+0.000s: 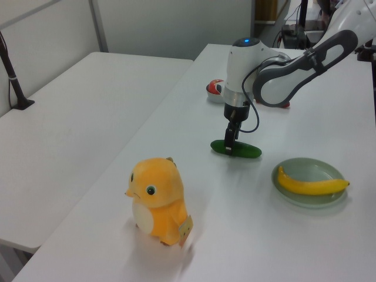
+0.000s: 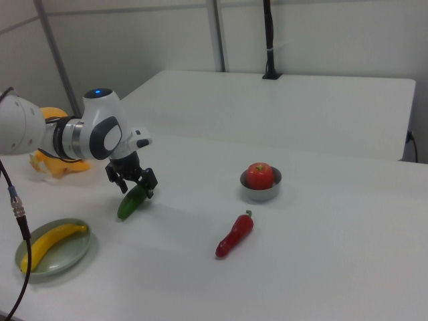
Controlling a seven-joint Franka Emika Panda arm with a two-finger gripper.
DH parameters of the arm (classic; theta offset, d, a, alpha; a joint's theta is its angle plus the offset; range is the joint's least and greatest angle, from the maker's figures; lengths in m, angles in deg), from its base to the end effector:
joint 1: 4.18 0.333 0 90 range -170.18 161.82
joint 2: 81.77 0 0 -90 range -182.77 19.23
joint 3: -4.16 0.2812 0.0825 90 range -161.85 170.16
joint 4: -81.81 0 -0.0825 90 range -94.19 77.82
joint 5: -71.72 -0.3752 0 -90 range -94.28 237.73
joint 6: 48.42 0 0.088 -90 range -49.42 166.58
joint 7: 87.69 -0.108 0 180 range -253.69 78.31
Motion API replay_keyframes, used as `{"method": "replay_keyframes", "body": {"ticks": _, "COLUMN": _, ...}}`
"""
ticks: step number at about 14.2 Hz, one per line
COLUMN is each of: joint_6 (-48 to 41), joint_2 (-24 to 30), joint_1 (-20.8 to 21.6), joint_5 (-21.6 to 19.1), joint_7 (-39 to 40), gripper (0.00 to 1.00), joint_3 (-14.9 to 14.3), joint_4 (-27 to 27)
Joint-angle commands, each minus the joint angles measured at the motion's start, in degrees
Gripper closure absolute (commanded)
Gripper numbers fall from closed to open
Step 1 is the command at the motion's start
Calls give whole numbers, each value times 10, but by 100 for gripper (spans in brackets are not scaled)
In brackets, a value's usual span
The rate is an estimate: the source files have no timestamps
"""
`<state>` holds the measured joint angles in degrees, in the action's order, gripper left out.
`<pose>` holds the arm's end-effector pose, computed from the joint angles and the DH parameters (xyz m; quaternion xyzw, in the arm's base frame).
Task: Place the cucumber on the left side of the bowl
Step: 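Close the gripper on the cucumber's end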
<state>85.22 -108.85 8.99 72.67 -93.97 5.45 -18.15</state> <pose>0.6302 0.1610 0.2886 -0.9955 -0.0750 -0.0569 0.0091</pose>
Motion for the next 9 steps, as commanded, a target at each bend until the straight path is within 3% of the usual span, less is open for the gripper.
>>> {"method": "replay_keyframes", "body": {"ticks": 1, "joint_6": 10, "joint_2": 2, "joint_1": 5, "joint_5": 18, "joint_7": -19, "gripper": 31, "joint_3": 6, "joint_4": -8}}
{"method": "replay_keyframes", "body": {"ticks": 6, "joint_6": 7, "joint_2": 5, "joint_1": 4, "joint_5": 18, "joint_7": -19, "gripper": 82, "joint_3": 6, "joint_4": -7}}
{"method": "replay_keyframes", "body": {"ticks": 9, "joint_6": 5, "joint_2": 16, "joint_1": -2, "joint_5": 17, "joint_7": -15, "gripper": 83, "joint_3": 6, "joint_4": -5}}
